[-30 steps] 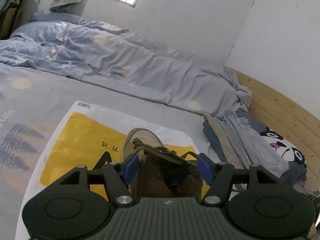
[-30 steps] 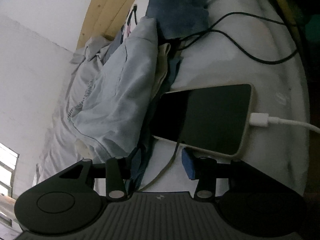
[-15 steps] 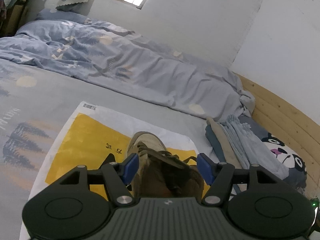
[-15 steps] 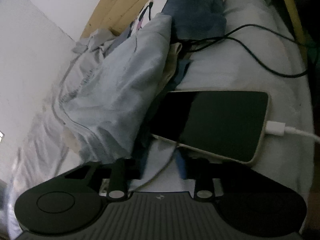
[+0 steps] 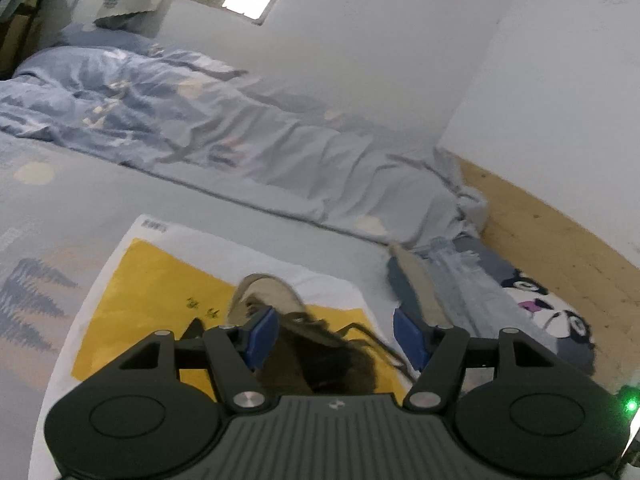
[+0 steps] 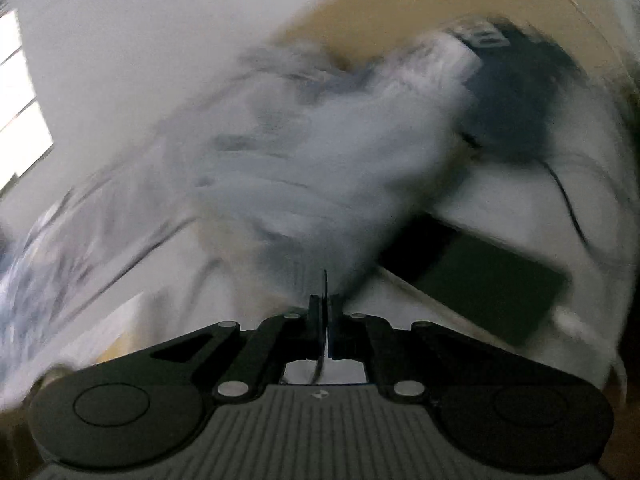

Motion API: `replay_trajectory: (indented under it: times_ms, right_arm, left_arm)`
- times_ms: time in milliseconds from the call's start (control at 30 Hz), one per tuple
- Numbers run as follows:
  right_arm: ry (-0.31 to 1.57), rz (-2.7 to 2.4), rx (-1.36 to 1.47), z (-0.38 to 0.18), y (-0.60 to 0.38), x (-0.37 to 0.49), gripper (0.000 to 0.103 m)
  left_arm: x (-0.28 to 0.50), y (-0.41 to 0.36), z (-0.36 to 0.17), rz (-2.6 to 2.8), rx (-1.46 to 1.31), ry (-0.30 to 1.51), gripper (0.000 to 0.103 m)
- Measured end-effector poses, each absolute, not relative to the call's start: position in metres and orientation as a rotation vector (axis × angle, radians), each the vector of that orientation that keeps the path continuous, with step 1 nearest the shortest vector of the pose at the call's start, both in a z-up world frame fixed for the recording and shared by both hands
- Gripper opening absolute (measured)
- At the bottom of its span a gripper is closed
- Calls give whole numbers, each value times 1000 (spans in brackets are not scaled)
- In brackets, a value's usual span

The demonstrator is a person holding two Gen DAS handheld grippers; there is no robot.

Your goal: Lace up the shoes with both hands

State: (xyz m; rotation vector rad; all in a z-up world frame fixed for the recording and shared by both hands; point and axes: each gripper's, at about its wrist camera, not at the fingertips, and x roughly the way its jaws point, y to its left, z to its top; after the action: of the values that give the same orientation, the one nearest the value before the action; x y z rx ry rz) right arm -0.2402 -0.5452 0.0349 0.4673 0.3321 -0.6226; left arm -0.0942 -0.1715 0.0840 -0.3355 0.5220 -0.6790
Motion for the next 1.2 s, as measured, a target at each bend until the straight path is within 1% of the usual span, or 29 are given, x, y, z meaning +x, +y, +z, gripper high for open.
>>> replay_trajectory:
  times_ms: [167, 300, 400, 500, 600, 667, 767, 833, 1100, 1167, 1200]
  right_arm:
    - [237, -424, 21, 68, -469, -225, 3]
    - [175, -208, -263, 75, -404, -218, 2]
    - [135, -62, -377, 74, -364, -220, 2]
    - [111, 45, -397, 72, -341, -224, 3]
    - [93, 111, -363, 75, -330, -228, 3]
    - [80, 135, -339, 80, -325, -229, 3]
    - [81, 164, -295, 82, -324, -230, 3]
    - [82, 168, -290, 81, -323, -230, 3]
    - [90, 189, -307, 79, -322, -233, 3]
    - [94, 192, -307, 75, -319, -233, 3]
    - [97, 192, -307, 73, -319, -232, 3]
  left_arm:
    - [-97, -167, 93, -820, -379, 472, 63]
    - [-102, -161, 96, -931, -400, 398, 63]
    - [-106, -157, 95, -989, -384, 349, 63]
    - [-108, -157, 92, -1019, -384, 330, 62]
    - [-107, -157, 88, -1035, -379, 347, 60]
    - [-107, -158, 87, -1042, -373, 360, 41]
    - [-107, -156, 86, -1030, -364, 364, 31]
    - [-106, -154, 85, -1022, -364, 367, 27]
    - [-107, -150, 87, -1019, -363, 355, 20]
    - [-106, -149, 86, -1019, -364, 355, 12]
    - [-103, -148, 85, -1022, -359, 352, 10]
